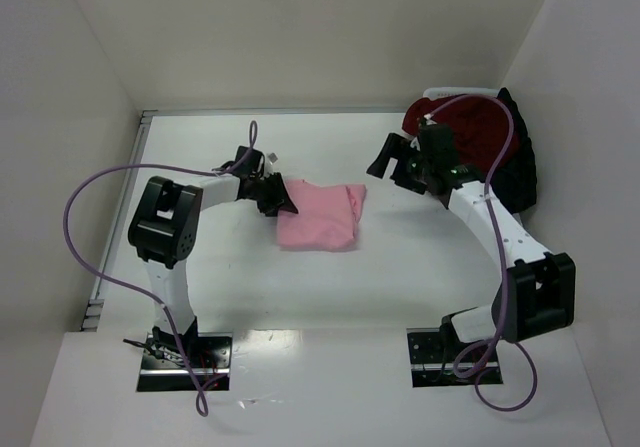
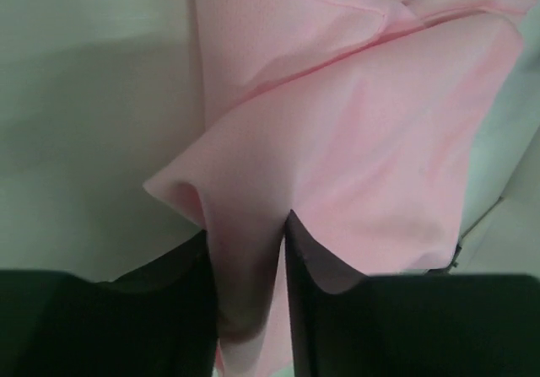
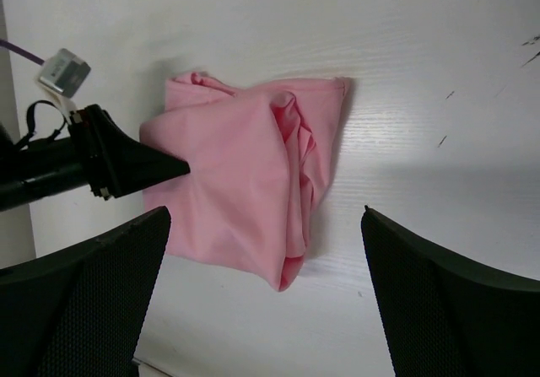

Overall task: Fold and stack the t-shirts
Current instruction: Put the neatly folded tshirt into the corner of the board with the left arm

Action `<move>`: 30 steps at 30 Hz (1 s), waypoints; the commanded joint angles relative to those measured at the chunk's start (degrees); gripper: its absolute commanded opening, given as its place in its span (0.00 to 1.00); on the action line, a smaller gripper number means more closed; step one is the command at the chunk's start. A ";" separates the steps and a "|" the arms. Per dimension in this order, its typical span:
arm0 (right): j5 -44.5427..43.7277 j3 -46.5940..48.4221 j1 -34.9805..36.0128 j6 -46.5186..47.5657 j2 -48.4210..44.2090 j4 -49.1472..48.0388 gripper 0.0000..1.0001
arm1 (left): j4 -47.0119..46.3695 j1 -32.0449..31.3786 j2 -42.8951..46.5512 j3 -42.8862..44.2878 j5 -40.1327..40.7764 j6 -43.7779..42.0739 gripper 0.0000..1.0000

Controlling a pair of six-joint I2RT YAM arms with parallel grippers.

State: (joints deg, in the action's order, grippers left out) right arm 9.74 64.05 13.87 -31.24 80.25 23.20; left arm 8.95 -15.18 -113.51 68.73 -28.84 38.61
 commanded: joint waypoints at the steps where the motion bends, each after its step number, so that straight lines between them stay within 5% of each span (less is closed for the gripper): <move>1: -0.68 -0.42 -1.04 -0.31 -3.52 0.44 0.99 | -0.69 -0.81 -1.80 -0.88 2.74 0.33 0.37; 3: -0.68 -0.42 -1.04 -0.31 -4.05 0.97 0.99 | -0.08 -0.82 -1.80 0.96 4.13 0.33 0.16; 6: -0.68 -0.42 -1.56 -0.31 -4.57 0.97 0.99 | 2.37 -0.82 -1.80 4.72 5.54 0.33 0.00; 17: -0.16 -0.42 -2.79 0.22 -6.42 0.35 0.99 | 10.03 9.18 -5.84 23.02 10.20 -8.63 0.00; 30: 1.07 1.16 -7.89 1.36 -8.09 3.17 0.99 | 13.89 25.54 -17.43 41.03 13.02 -6.35 0.00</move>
State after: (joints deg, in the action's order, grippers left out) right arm 10.39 64.05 6.90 -30.72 74.15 25.54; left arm 21.91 7.60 -129.60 104.99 -16.88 31.81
